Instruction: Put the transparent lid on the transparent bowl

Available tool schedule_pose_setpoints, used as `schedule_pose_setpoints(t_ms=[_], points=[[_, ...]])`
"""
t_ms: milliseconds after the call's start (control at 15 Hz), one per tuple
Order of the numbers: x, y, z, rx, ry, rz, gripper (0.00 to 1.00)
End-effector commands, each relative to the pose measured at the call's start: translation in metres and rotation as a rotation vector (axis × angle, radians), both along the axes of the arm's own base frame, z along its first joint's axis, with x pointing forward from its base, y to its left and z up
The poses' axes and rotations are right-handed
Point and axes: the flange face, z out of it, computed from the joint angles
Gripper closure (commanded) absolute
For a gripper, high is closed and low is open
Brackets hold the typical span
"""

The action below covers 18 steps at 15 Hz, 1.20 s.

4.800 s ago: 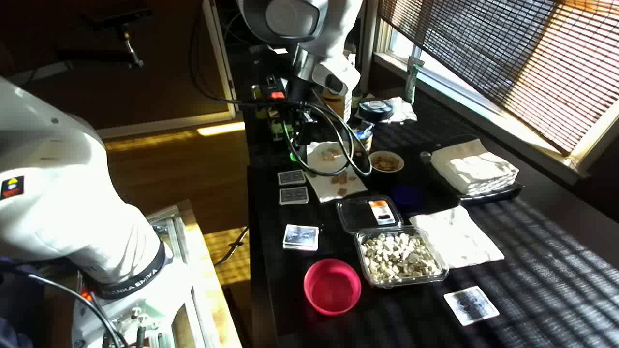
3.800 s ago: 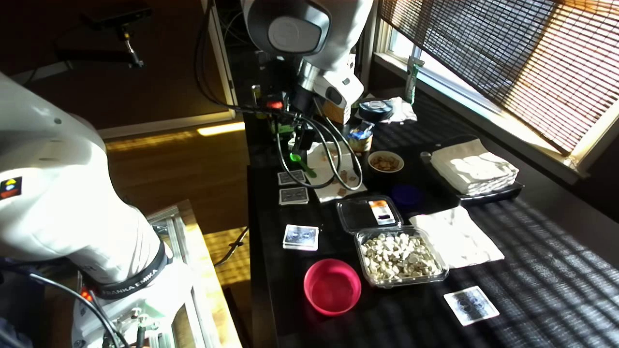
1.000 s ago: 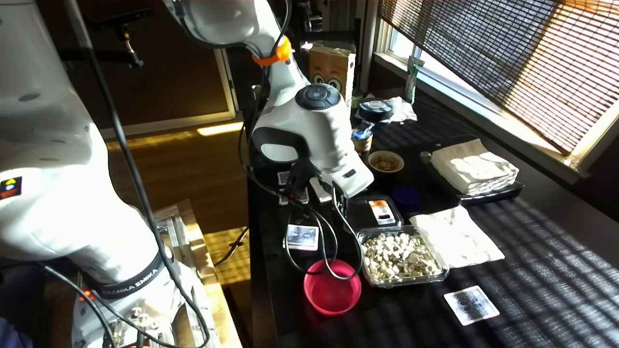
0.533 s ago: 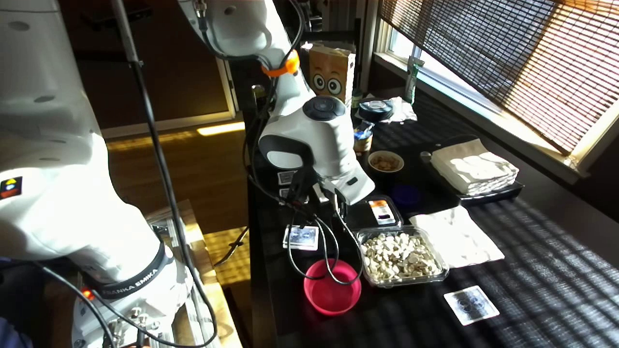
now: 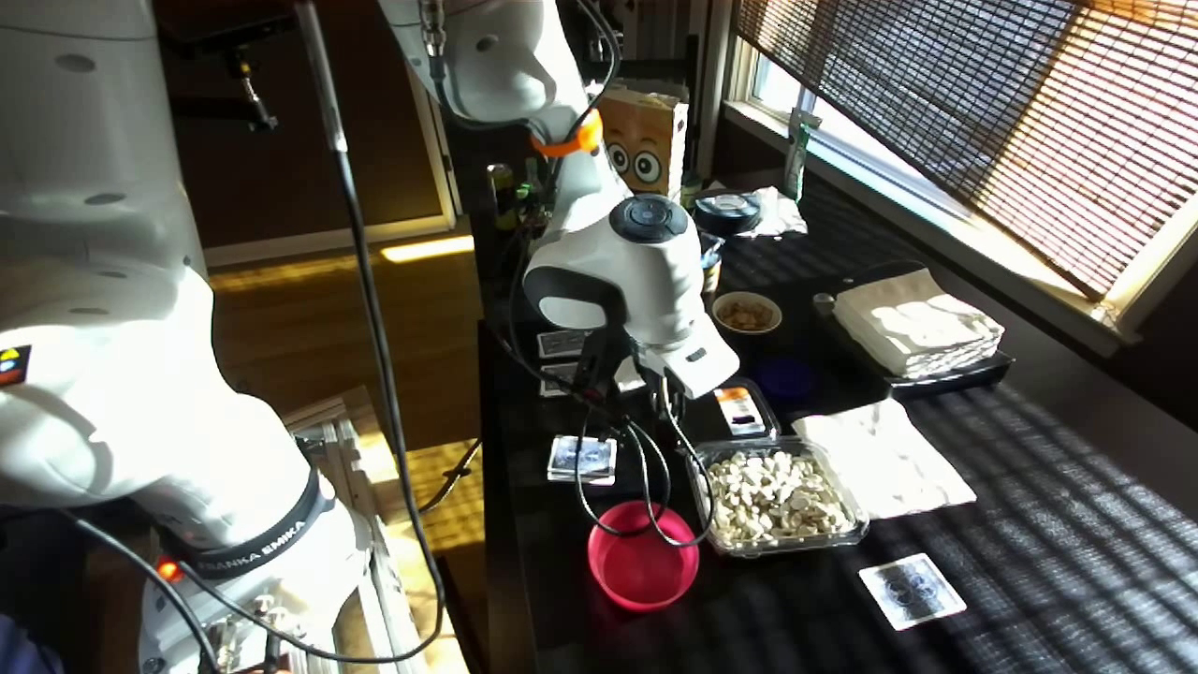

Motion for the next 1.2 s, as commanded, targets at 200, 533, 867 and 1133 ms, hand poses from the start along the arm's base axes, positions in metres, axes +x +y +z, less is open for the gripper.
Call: schedule_pose_setpoints(t_ms=[200,533,867,1133], points=[[0.01,-0.015,-0.019,-0.014,-0.004,-0.016,0.0],[0.012,-0.019,-0.027,-0.001,0.011,-0.018,0.0],[0.014,-0.022,-0.031,0.017,0.017,-0.026,0.0],[0.015,-0.023,-0.031,0.025,0.016,-0.03,0.24]])
